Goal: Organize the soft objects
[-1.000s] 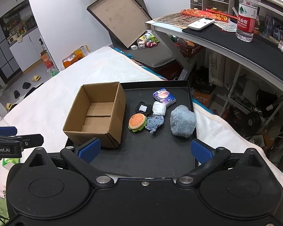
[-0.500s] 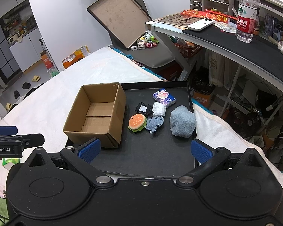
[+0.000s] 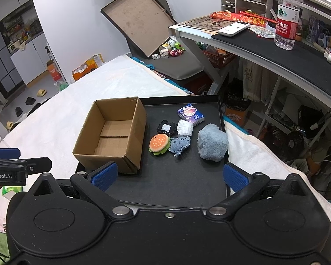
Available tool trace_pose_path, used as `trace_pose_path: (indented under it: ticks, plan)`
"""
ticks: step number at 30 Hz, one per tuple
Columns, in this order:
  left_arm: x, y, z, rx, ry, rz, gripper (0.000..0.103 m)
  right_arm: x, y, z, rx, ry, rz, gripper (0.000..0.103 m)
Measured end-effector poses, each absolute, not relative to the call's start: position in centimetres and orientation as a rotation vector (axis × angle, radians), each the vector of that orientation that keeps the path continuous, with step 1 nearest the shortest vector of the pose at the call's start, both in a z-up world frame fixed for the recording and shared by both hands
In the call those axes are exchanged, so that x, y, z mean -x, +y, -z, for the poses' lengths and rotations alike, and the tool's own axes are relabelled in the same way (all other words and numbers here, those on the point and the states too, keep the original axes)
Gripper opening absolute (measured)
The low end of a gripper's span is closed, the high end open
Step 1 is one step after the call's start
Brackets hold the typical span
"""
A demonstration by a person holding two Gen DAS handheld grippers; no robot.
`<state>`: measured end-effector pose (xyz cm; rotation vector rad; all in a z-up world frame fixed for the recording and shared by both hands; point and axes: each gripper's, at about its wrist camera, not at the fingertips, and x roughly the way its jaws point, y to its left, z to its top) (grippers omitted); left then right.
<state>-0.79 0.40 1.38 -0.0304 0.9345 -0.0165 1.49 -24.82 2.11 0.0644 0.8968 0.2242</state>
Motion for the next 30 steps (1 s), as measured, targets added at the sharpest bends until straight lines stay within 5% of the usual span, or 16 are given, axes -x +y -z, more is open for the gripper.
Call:
trace_pose_path:
  ticks: [30]
  plan:
    - [-2.0, 1.0, 0.4, 0.043, 0.953, 0.024, 0.1, -3.6, -26.2, -1.2, -0.079, 0.799, -0.138, 0.103]
